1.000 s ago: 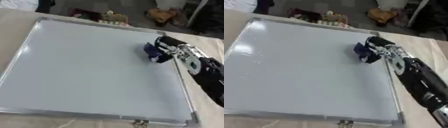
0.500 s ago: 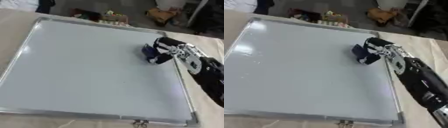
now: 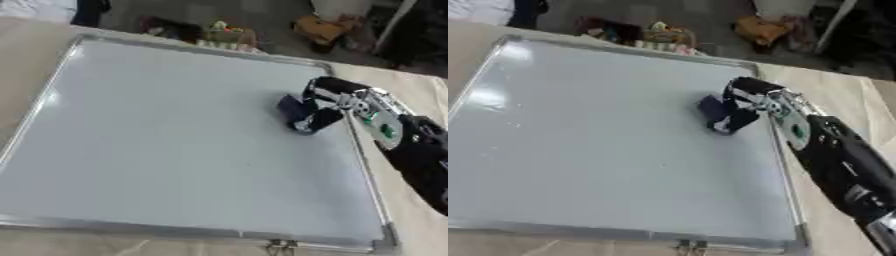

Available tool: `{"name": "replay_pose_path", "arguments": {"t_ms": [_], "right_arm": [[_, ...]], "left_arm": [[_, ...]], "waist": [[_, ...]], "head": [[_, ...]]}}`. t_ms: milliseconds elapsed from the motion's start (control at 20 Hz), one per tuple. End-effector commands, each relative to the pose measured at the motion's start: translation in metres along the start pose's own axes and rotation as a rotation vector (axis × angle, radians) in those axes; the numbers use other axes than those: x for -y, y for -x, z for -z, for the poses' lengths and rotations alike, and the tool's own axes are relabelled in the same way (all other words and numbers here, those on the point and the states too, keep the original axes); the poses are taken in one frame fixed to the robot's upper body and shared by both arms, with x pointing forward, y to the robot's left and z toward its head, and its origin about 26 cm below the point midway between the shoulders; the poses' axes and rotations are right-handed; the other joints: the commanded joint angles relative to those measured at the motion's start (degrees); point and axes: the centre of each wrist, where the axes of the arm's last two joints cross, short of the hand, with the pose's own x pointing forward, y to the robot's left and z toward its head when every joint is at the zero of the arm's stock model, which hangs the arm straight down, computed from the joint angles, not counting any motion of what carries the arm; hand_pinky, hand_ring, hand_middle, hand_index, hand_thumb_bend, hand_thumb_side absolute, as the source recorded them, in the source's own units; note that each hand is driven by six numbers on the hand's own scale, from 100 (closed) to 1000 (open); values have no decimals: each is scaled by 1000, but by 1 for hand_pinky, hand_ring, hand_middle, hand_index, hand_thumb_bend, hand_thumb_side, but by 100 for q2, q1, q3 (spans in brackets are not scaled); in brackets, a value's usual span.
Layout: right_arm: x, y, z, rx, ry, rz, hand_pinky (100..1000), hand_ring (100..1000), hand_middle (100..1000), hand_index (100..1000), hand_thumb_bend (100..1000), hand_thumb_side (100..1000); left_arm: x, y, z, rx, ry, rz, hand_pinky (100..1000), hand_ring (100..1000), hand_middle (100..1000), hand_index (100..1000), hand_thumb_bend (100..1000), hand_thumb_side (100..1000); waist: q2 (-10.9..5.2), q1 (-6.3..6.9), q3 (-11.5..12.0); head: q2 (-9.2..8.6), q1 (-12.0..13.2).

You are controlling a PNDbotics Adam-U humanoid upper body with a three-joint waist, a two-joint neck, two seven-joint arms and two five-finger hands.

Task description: Wipe the whiteboard clean with a brush.

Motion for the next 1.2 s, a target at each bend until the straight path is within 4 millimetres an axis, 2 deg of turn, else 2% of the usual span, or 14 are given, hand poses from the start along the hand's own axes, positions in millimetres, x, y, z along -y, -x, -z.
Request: {"name": "replay_pose_path", "arguments": {"t_ms": [50,250,450,700,950,1050,1200], "right_arm": [[12,4,-5,-6,17,-37,743,773,299,320,494,496],[11,6,-7,-5,15,-34,743,727,298,353,483,500],[11,7,-7,-5,19,-29,740,674,279,361,418,494],[9,7,-8,-5,19,-16,744,673,290,382,380,469],[10,6,-8,8,22,-21,746,671,282,393,326,489],[11,5,-8,16,27,-25,748,666,282,396,277,450],[9,5,-7,14,26,-17,750,663,279,395,100,321]], "left_arm": [[-1,-6,2,24,6,12,422,480,433,621,100,956],[-1,-6,2,23,6,14,422,479,433,621,100,951],[-1,-6,2,21,5,15,423,479,433,622,100,953],[-1,-5,2,20,3,15,423,479,430,621,100,953],[-1,-5,1,19,3,18,422,478,429,621,100,947],[-1,-5,1,17,2,20,422,478,428,621,100,951],[-1,-5,1,18,0,19,422,477,426,622,100,953]], "waist": [[-72,48,-3],[-64,49,-19],[-66,52,-12],[-62,56,4],[-52,53,-6],[-47,50,-2],[-28,50,11]], "head": [[-15,-21],[-19,-14],[-22,-19],[-32,-28],[-41,-29],[-53,-32],[-83,-40]]}}
